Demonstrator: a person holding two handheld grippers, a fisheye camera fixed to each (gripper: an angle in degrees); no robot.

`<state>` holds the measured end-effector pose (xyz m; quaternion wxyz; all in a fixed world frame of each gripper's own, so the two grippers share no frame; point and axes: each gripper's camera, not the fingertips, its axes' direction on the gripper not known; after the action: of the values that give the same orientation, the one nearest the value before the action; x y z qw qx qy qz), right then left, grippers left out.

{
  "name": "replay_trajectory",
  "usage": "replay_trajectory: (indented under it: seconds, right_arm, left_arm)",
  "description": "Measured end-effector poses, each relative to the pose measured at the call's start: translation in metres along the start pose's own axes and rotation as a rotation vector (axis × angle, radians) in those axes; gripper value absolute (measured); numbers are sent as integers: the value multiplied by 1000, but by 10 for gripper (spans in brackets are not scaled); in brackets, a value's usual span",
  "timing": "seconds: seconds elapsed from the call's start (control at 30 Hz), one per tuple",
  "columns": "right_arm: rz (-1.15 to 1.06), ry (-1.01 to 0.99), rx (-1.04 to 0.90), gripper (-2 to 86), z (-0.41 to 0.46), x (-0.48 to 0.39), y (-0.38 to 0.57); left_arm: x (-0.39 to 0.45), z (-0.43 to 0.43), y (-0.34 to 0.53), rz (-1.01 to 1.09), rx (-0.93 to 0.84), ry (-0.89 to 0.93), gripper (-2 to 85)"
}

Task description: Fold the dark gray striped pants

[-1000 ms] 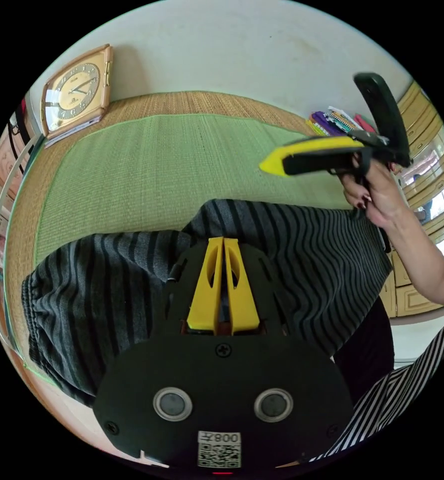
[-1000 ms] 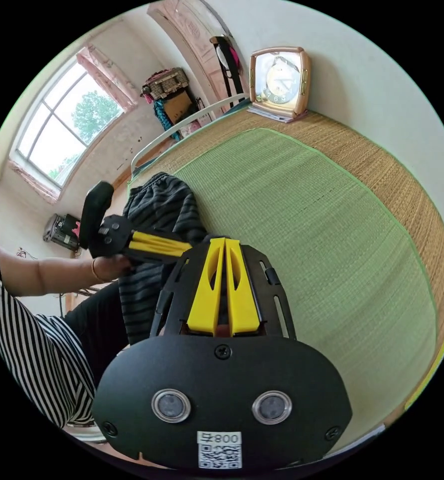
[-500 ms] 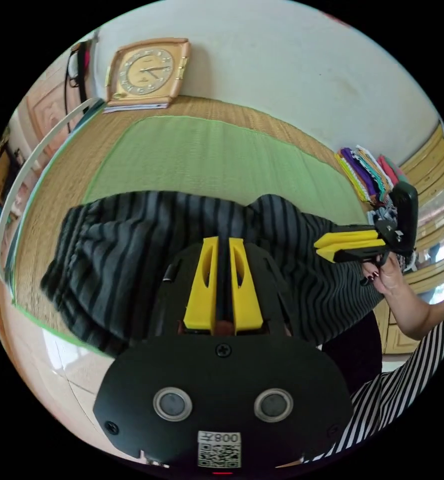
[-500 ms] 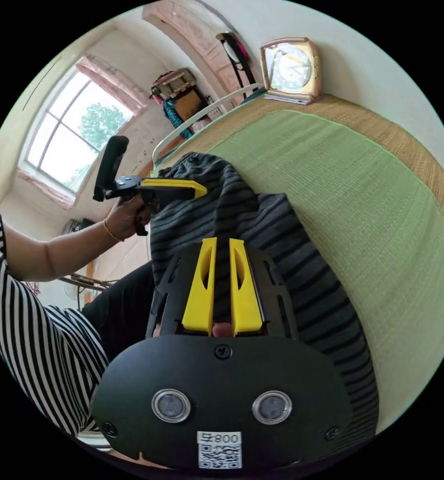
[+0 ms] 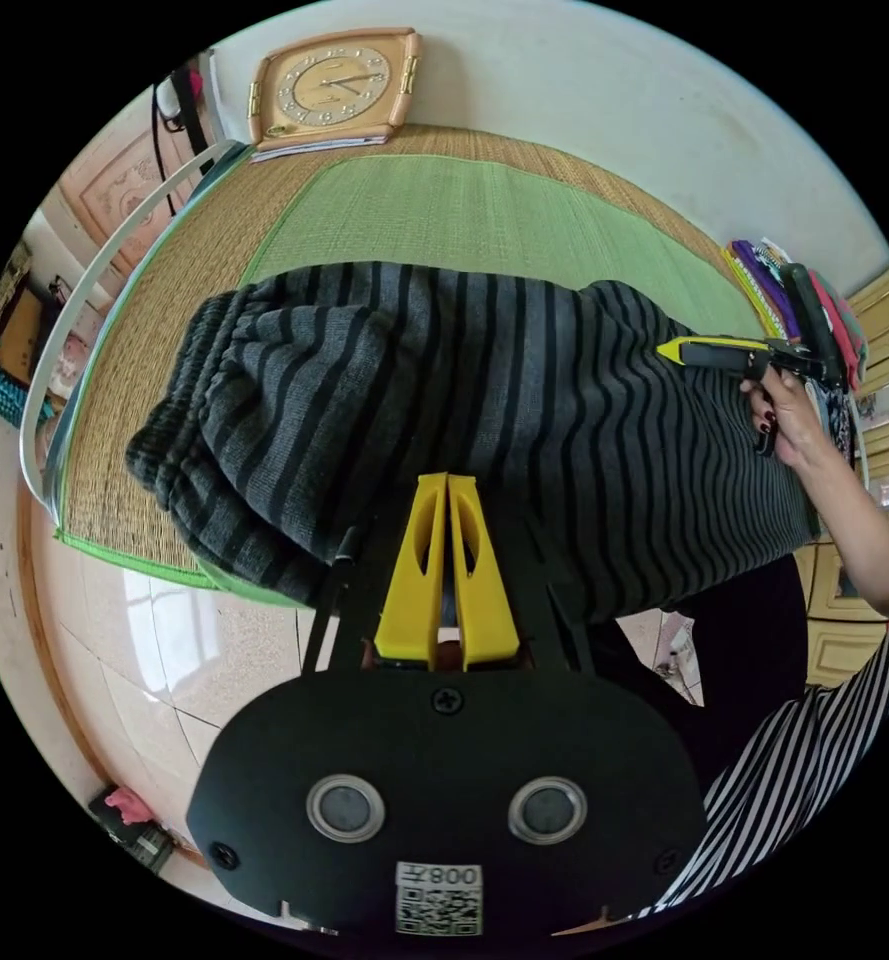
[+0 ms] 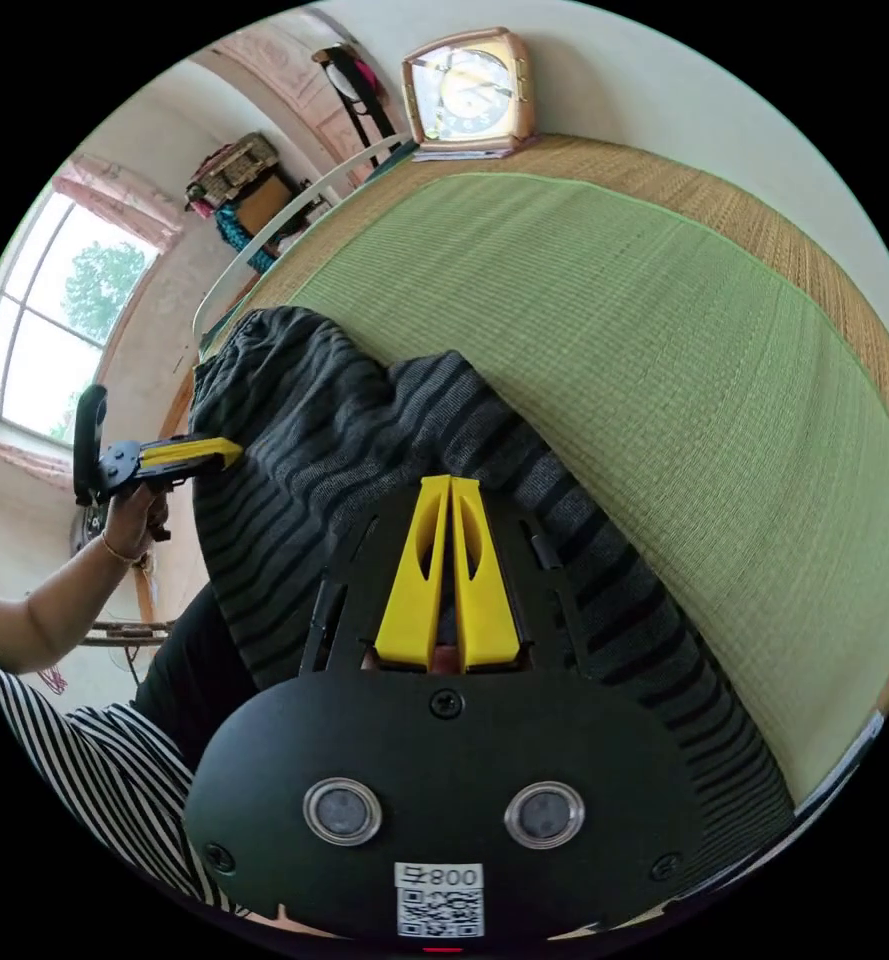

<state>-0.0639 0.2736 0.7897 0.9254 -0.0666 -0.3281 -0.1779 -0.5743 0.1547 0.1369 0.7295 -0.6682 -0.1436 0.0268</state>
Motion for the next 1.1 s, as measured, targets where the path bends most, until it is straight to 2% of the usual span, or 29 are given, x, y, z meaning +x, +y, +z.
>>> replay_trajectory:
  seconds: [0.2, 0.3, 0.4, 0.43, 0.5, 0.53, 0.6, 0.73, 0.83, 0.87, 1.1]
  right_arm:
    - [21, -33, -8, 0, -1, 6, 1]
    - [30, -34, -19, 0, -5, 7, -1]
    - [36, -25, -16, 0, -7, 6, 0]
    - [47, -38, -13, 0, -8, 7, 2]
    - [66, -61, -14, 0, -11, 8, 4]
    - [70, -67, -18, 0, -14, 8, 5]
    - [59, -60, -19, 0, -21, 2, 8]
    - [-2, 55, 31, 1, -50, -21, 27]
    - [4, 156, -4, 1, -51, -27, 39]
    - [4, 160, -51, 1, -44, -28, 41]
    - [-52, 238, -80, 1, -49, -45, 60]
  left_arm:
    - [1, -7, 8, -23, 44, 27, 1]
    - [6, -23, 10, -9, 143, 29, 1]
    - [-3, -23, 13, -92, 118, -110, 0]
    - [-12, -15, 17, -122, 59, -140, 0]
    - [-27, -2, 28, -181, 13, -41, 0]
    - [-33, -5, 34, -238, 55, 33, 0]
    - [-33, -15, 37, -250, 117, 58, 0]
    - [-34, -32, 39, -299, 208, -68, 0]
    - [-41, -13, 33, -329, 87, -142, 0]
    - [-42, -1, 32, -331, 38, -129, 0]
    - [-27, -6, 32, -373, 118, -82, 0]
